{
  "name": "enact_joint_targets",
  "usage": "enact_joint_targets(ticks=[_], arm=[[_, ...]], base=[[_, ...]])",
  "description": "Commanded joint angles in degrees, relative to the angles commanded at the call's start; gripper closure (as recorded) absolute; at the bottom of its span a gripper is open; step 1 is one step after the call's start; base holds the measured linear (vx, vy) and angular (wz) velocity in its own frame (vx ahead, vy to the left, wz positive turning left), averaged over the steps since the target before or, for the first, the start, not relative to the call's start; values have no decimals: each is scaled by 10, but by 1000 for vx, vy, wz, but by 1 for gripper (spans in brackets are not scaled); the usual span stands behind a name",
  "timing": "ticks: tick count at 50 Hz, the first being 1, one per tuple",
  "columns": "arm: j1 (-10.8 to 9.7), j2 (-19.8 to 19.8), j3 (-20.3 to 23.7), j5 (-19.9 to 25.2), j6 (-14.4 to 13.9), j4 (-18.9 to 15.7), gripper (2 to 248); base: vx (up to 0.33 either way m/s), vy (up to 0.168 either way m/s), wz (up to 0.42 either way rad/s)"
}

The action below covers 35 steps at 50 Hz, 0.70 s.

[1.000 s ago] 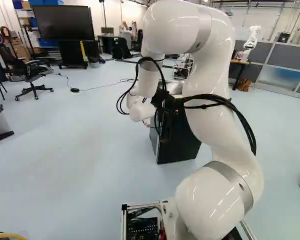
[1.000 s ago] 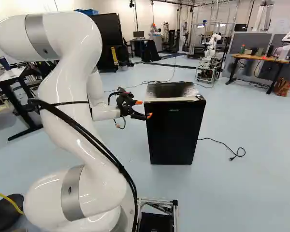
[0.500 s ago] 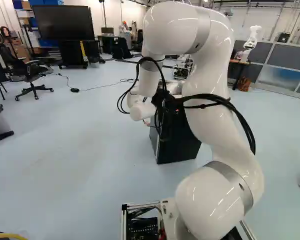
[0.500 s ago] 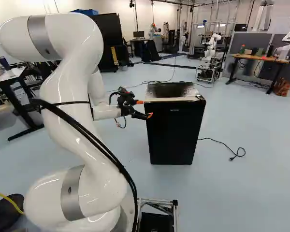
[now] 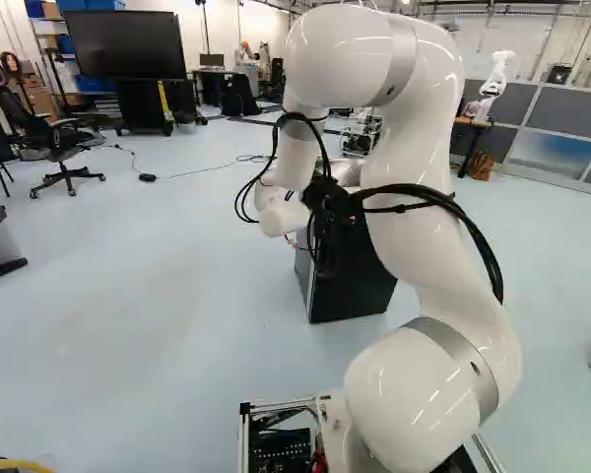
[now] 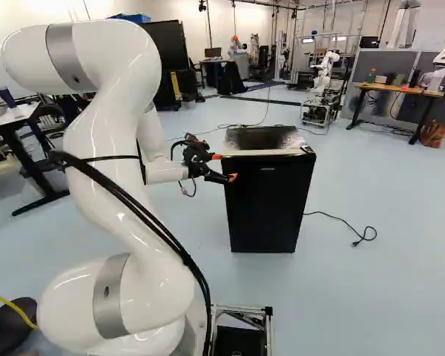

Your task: Grab a drink from the fridge

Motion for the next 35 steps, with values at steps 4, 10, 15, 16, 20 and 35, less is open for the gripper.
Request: enact_joint_targets(ticks=[4,10,15,16,20,35], arm=[[-1,3,5,0,0,0,3],[-2,10,17,0,0,0,3],[-3,18,29,0,0,0,3],[-3,19,31,0,0,0,3],[-3,26,42,0,0,0,3],[0,53,85,0,0,0,3]], base=[[0,0,0],[0,0,0],[0,0,0],[0,0,0],[0,0,0],[0,0,0]])
